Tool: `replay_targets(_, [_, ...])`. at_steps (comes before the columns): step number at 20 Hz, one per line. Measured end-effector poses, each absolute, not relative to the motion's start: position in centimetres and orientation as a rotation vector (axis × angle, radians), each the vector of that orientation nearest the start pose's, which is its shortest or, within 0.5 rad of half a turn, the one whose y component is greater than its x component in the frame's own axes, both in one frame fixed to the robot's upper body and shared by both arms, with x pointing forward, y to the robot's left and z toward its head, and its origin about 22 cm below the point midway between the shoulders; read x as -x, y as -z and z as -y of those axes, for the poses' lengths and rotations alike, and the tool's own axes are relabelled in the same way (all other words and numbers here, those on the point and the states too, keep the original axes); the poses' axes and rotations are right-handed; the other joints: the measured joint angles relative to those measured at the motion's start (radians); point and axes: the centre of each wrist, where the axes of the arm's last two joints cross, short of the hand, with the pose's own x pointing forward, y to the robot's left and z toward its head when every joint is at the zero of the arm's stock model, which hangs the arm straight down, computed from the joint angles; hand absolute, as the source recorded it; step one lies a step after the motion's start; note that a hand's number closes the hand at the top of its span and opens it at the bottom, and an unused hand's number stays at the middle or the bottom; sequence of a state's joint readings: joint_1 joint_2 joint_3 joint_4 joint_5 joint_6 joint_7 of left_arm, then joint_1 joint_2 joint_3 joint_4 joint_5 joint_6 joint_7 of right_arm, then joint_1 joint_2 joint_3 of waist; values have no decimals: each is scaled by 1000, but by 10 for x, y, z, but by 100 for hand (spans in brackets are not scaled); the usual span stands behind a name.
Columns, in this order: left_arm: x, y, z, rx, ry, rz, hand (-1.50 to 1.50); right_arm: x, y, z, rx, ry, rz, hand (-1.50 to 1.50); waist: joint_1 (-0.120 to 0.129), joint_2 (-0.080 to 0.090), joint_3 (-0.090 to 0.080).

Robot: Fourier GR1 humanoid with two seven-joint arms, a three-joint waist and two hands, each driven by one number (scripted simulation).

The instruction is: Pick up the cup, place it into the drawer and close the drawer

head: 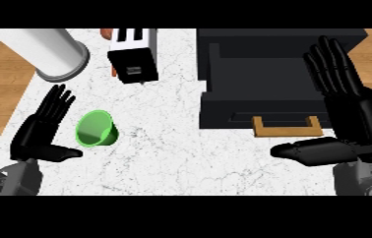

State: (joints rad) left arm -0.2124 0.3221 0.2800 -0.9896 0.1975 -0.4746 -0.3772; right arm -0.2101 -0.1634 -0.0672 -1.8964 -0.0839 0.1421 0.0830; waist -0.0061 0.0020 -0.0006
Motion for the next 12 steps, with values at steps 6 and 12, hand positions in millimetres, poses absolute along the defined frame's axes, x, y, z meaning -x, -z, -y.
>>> replay_targets(6, [-268,76,-387,139,48,1627,-150,-267,-144,257,-64,-258,2004,-150,-4,2,-1])
replay_targets(12, [-262,104,-388,75,52,1587,-150,-270,-140,252,-65,-265,2008,-150,-10,4,-2])
